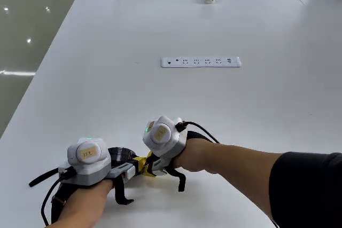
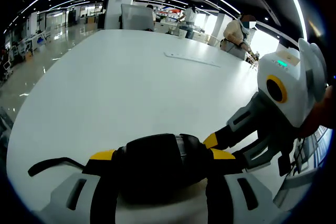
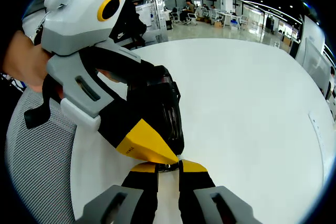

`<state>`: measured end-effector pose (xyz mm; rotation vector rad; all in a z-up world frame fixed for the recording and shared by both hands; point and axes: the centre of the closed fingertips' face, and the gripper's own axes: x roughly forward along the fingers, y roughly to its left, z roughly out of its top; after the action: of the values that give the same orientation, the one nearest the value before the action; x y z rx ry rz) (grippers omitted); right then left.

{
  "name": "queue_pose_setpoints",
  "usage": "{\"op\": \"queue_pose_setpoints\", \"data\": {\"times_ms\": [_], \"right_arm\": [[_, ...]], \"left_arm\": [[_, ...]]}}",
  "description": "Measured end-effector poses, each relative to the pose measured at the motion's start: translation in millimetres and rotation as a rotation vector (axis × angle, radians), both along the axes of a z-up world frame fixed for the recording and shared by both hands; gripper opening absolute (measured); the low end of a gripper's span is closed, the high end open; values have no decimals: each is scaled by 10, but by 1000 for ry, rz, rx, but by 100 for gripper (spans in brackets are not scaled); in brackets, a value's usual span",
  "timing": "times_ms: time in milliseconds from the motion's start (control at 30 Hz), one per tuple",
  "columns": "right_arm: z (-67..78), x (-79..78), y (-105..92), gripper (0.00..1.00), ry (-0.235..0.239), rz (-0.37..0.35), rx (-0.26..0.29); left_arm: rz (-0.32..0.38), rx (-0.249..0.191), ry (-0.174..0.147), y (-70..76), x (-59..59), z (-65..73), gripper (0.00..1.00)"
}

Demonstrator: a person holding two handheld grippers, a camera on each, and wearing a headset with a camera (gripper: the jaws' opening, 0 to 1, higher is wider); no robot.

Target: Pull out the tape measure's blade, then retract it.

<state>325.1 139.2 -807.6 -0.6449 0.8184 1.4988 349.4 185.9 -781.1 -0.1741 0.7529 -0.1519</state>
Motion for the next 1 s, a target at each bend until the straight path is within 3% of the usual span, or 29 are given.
{"op": "queue_pose_setpoints", "data": {"times_ms": [567,1000], "right_arm": [[0,-8,19,12,-40,25,2],[34,-5,-22,13,-54,-2,7]], "left_arm": [[-11,-1,-39,-20,6,7,66],[-44,-26,-23,-14,-7,32,65]]}}
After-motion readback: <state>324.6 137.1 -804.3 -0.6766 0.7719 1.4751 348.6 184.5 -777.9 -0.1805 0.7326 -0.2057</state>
